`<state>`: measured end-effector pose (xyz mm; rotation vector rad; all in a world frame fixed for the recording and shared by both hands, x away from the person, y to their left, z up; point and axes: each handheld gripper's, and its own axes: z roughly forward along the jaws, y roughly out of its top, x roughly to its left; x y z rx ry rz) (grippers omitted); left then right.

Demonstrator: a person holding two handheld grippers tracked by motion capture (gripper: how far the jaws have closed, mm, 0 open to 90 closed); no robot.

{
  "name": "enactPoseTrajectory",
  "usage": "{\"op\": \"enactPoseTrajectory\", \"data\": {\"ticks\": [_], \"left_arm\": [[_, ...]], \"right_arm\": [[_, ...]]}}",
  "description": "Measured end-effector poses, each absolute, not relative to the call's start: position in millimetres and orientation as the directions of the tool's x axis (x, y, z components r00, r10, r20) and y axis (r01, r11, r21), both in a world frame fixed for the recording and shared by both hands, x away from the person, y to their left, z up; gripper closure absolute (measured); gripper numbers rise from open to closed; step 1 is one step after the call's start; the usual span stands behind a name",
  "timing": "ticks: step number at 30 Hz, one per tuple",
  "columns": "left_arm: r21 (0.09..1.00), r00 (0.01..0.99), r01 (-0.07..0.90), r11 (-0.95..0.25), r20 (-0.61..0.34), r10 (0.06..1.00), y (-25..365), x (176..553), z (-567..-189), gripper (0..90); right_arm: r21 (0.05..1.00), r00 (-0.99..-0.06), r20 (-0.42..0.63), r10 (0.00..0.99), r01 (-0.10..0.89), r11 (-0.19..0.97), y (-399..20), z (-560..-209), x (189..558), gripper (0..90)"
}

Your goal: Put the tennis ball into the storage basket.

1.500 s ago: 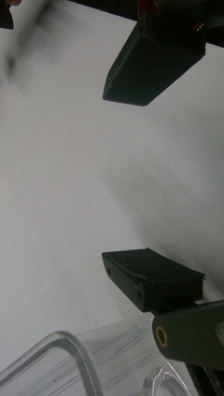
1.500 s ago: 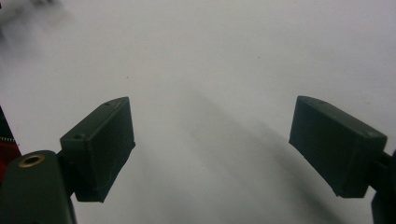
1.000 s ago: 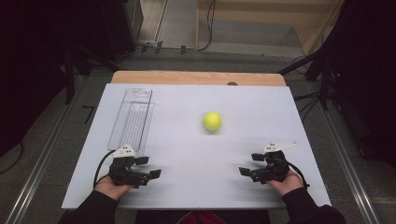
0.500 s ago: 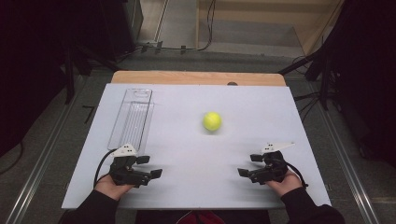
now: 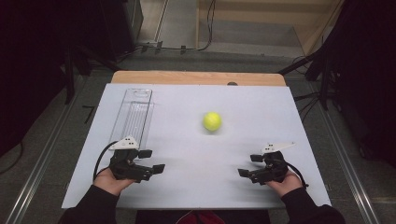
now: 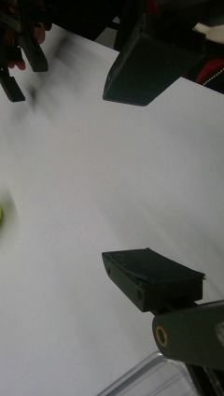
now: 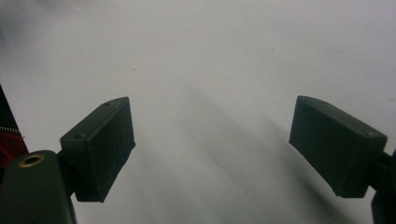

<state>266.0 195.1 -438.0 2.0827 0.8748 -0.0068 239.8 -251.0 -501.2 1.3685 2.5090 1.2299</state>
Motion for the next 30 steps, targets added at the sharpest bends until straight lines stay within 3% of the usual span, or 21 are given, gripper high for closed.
{"op": "enactPoseTrajectory", "data": {"ticks": [23, 26, 28, 30], "left_arm": [[0.711, 0.787, 0.551, -0.437, -0.267, 0.557, 158, 293, -427, 19.4], [0.695, 0.784, 0.556, -0.455, -0.258, 0.564, 151, 298, -425, 12.1], [0.683, 0.786, 0.564, -0.464, -0.272, 0.556, 149, 300, -426, 0.0], [0.688, 0.797, 0.556, -0.466, -0.283, 0.534, 142, 302, -428, 0.0]], "right_arm": [[0.652, -0.611, 0.314, 0.727, 0.695, 0.303, -251, -502, 240, 12.1], [0.65, -0.611, 0.313, 0.727, 0.696, 0.305, -251, -501, 240, 12.2], [0.649, -0.611, 0.313, 0.727, 0.696, 0.305, -250, -501, 239, 12.2], [0.65, -0.612, 0.312, 0.727, 0.695, 0.307, -250, -501, 239, 12.2]]}}
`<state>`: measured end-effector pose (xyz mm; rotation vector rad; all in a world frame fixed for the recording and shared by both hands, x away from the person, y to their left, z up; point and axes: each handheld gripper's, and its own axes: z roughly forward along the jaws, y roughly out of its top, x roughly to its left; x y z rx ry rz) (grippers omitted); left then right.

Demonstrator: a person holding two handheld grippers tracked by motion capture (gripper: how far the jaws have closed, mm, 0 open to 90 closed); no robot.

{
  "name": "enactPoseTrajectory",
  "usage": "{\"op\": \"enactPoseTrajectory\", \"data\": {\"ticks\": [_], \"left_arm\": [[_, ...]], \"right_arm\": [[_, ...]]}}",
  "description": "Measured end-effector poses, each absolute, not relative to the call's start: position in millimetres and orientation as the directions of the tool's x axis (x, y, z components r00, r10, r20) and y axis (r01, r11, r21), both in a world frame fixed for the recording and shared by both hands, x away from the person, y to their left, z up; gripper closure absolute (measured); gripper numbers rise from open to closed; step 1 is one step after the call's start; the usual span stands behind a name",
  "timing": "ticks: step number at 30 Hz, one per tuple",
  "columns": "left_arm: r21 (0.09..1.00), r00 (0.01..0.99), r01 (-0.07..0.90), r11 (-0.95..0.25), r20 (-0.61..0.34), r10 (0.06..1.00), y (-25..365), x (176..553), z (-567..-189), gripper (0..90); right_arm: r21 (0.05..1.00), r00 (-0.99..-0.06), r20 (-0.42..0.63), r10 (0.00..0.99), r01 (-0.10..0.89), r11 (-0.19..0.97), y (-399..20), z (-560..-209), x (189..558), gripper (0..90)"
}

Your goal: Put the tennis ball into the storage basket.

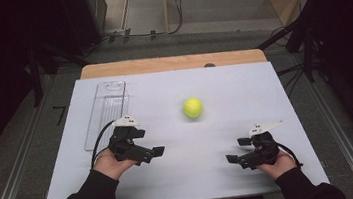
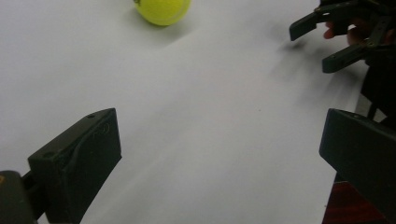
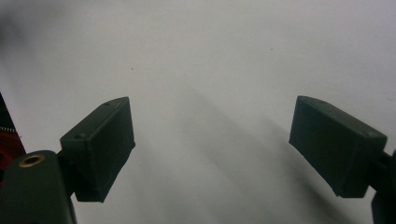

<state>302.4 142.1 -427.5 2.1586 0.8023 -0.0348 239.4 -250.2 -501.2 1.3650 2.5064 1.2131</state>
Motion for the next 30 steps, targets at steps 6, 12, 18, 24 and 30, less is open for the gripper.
{"op": "enactPoseTrajectory", "data": {"ticks": [6, 12, 18, 24, 30], "left_arm": [[0.692, 0.809, 0.534, -0.486, -0.251, 0.531, 131, 308, -426, 0.0], [0.697, 0.814, 0.522, -0.491, -0.236, 0.531, 123, 315, -424, 0.0], [0.705, 0.813, 0.521, -0.481, -0.237, 0.532, 116, 324, -424, 0.0], [0.719, 0.812, 0.515, -0.467, -0.233, 0.535, 107, 333, -422, 0.0], [0.721, 0.816, 0.511, -0.467, -0.236, 0.528, 99, 344, -420, 0.0]], "right_arm": [[0.652, -0.611, 0.316, 0.726, 0.696, 0.302, -251, -501, 240, 12.2], [0.65, -0.612, 0.317, 0.725, 0.696, 0.304, -250, -501, 239, 12.2], [0.65, -0.61, 0.32, 0.725, 0.699, 0.3, -250, -501, 240, 12.1], [0.651, -0.608, 0.321, 0.726, 0.698, 0.297, -252, -502, 241, 12.2], [0.65, -0.604, 0.32, 0.73, 0.701, 0.294, -252, -502, 241, 12.2]]}}
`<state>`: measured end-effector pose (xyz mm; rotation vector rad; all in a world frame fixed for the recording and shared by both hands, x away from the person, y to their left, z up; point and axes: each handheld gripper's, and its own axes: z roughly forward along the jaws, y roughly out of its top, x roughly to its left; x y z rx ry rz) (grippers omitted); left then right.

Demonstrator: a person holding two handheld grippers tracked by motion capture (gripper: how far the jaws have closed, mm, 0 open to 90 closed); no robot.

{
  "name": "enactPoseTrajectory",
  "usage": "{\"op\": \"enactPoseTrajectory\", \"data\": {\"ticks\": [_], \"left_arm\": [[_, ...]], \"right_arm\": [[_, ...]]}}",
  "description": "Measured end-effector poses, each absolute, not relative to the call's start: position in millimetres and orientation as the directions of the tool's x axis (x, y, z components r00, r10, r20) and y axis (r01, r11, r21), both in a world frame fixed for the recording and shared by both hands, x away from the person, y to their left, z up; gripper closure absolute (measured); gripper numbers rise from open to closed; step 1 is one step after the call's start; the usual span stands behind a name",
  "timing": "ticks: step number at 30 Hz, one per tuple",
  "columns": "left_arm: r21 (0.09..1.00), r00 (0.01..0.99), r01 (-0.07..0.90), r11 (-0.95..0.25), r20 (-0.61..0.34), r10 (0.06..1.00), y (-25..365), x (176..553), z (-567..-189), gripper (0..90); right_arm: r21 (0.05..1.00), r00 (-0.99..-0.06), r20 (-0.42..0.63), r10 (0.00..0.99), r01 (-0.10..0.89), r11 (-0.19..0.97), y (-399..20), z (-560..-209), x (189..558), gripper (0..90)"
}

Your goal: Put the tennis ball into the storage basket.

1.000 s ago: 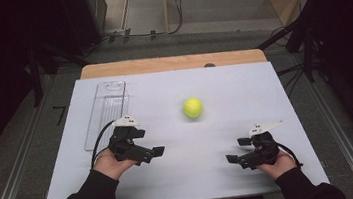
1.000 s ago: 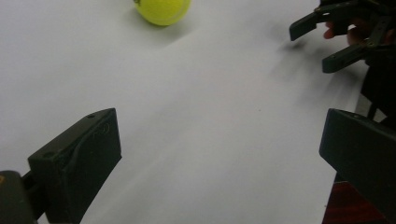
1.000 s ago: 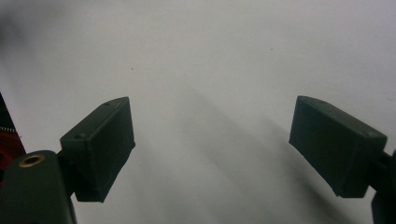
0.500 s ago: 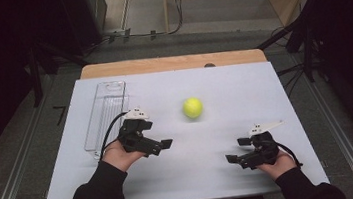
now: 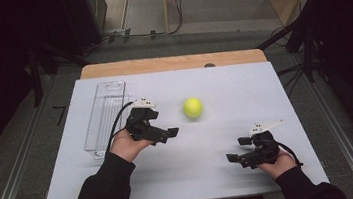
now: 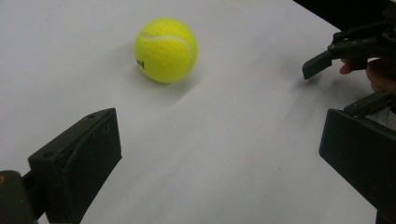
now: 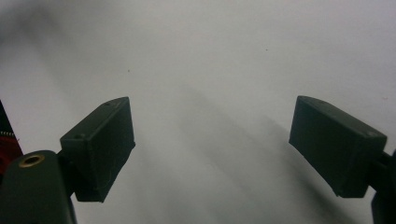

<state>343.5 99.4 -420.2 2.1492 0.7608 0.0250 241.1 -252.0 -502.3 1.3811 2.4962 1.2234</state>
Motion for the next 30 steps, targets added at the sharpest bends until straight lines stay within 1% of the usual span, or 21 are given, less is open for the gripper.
{"op": "enactPoseTrajectory", "data": {"ticks": [8, 14, 20, 30], "left_arm": [[0.732, 0.818, 0.502, -0.461, -0.23, 0.528, 93, 354, -418, 0.0], [0.734, 0.835, 0.483, -0.478, -0.222, 0.504, 85, 360, -415, 0.0], [0.737, 0.841, 0.468, -0.488, -0.202, 0.502, 74, 370, -415, 0.0], [0.733, 0.836, 0.477, -0.484, -0.21, 0.506, 61, 387, -415, 0.0]], "right_arm": [[0.658, -0.604, 0.317, 0.731, 0.695, 0.289, -253, -502, 240, 12.1], [0.656, -0.601, 0.319, 0.733, 0.698, 0.286, -253, -503, 241, 12.2], [0.657, -0.599, 0.324, 0.732, 0.699, 0.281, -253, -502, 241, 12.2], [0.656, -0.599, 0.324, 0.732, 0.7, 0.282, -254, -502, 241, 12.2]]}}
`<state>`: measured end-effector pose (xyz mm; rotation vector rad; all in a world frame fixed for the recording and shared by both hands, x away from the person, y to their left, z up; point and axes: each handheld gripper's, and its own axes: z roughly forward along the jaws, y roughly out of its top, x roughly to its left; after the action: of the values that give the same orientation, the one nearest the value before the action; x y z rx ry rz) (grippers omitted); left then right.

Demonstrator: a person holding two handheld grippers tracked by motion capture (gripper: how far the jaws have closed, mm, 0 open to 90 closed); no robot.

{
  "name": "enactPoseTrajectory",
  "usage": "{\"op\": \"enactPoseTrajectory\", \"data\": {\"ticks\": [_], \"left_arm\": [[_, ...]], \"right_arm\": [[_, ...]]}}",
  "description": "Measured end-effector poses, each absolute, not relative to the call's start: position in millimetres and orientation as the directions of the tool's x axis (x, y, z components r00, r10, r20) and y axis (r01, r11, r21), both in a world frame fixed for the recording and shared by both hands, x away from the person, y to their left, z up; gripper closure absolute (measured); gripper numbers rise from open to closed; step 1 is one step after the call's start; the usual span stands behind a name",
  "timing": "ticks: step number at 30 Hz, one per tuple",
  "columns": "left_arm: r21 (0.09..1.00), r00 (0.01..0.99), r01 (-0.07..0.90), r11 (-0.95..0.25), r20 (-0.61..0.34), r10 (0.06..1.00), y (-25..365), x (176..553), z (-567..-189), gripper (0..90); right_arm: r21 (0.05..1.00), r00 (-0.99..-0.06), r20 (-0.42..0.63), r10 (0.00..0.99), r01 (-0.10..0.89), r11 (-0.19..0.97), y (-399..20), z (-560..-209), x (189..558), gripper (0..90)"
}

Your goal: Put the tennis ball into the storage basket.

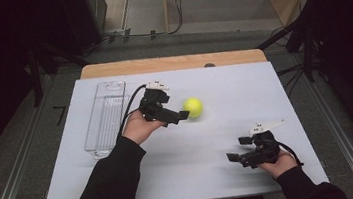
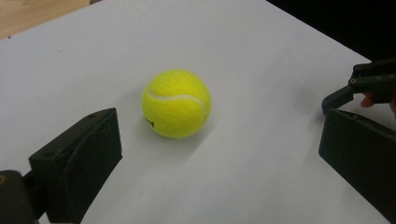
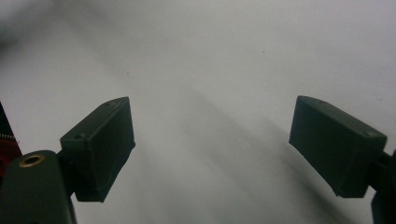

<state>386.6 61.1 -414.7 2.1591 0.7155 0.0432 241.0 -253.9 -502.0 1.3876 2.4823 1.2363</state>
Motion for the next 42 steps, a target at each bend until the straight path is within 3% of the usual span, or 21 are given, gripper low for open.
{"op": "enactPoseTrajectory", "data": {"ticks": [42], "left_arm": [[0.751, 0.821, 0.467, -0.467, -0.172, 0.544, 0, 443, -428, 0.0]], "right_arm": [[0.663, -0.608, 0.336, 0.72, 0.695, 0.277, -256, -501, 240, 12.1]]}}
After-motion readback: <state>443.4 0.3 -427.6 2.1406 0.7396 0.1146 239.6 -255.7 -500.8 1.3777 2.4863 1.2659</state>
